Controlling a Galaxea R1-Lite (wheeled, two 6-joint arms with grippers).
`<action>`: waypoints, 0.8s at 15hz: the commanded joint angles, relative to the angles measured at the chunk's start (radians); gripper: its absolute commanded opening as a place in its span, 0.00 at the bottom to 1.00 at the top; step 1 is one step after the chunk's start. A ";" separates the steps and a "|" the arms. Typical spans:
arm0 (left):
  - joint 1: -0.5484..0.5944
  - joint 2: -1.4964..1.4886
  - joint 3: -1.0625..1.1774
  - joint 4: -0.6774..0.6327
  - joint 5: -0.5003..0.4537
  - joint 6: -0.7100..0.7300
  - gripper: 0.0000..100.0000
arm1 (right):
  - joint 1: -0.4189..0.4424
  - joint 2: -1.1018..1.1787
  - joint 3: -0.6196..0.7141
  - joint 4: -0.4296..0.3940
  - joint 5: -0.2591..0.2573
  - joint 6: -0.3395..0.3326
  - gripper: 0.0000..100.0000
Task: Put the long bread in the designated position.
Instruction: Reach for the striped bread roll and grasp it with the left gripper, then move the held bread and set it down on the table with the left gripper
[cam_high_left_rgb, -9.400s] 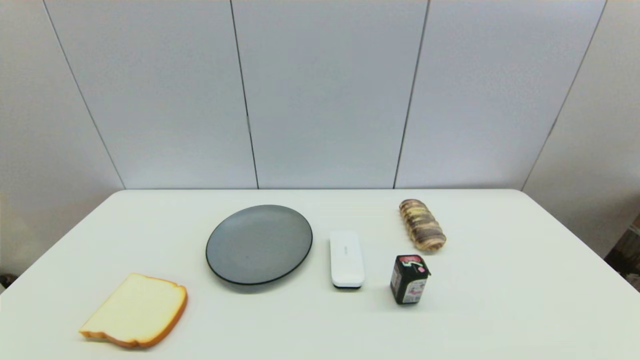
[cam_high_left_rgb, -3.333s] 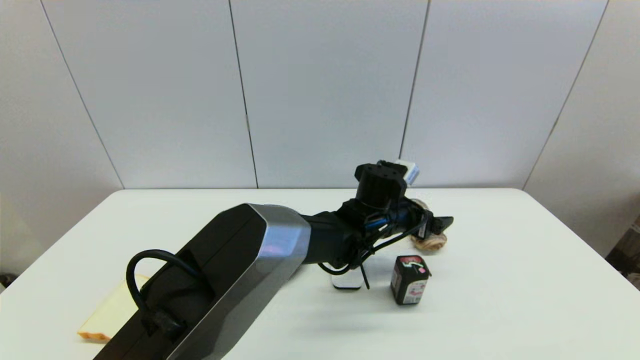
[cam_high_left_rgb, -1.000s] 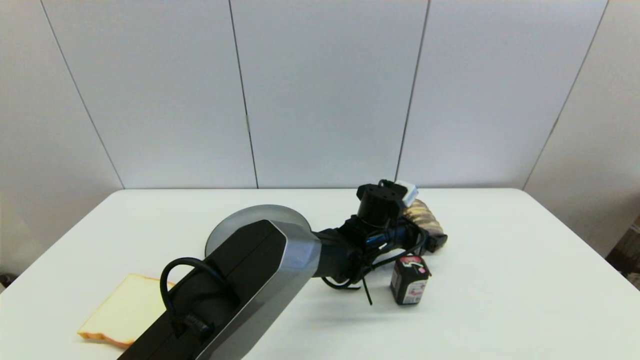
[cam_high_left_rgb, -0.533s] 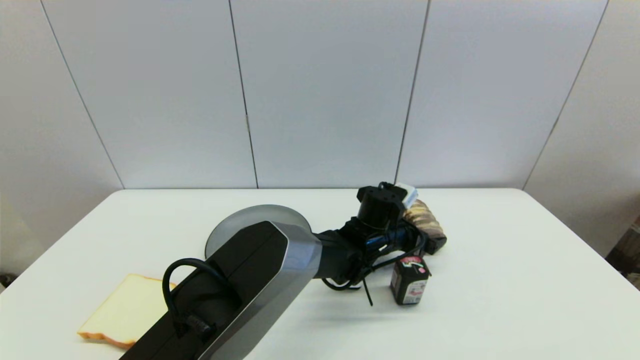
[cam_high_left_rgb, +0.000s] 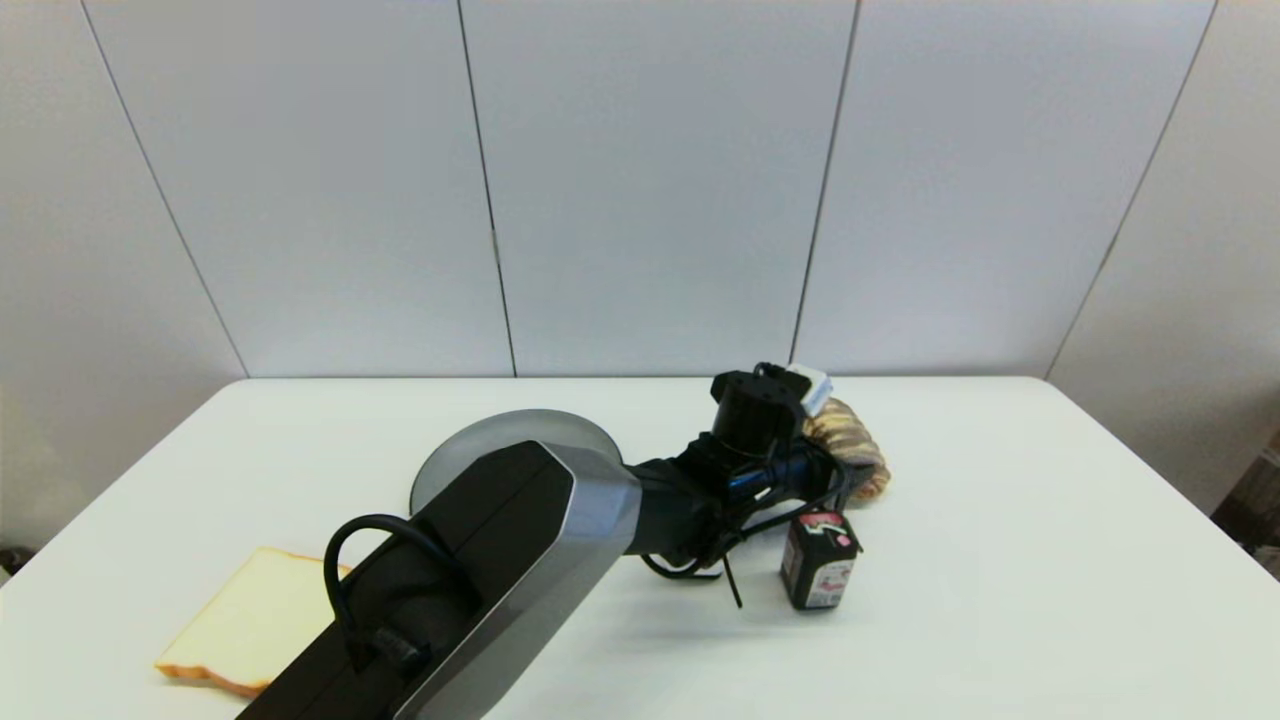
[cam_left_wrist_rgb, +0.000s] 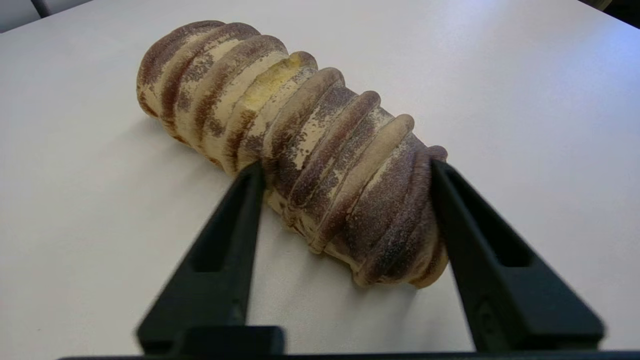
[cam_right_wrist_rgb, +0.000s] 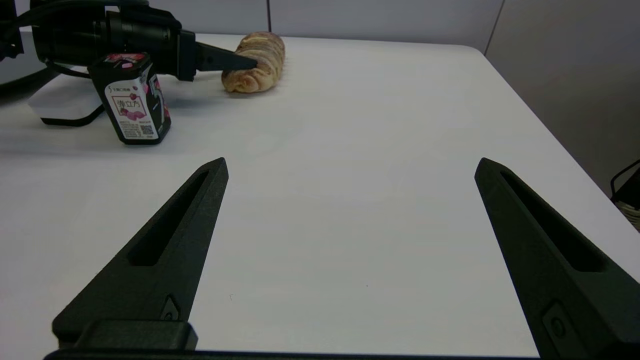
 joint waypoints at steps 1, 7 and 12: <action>0.001 -0.003 0.000 -0.003 -0.001 -0.002 0.00 | 0.000 0.001 0.000 0.000 0.000 -0.001 1.00; 0.001 -0.009 0.000 0.001 -0.001 0.000 0.00 | 0.000 0.001 0.000 0.000 0.000 -0.001 1.00; 0.018 -0.054 0.001 0.025 -0.001 0.000 0.00 | 0.000 0.001 0.000 0.000 0.000 -0.001 1.00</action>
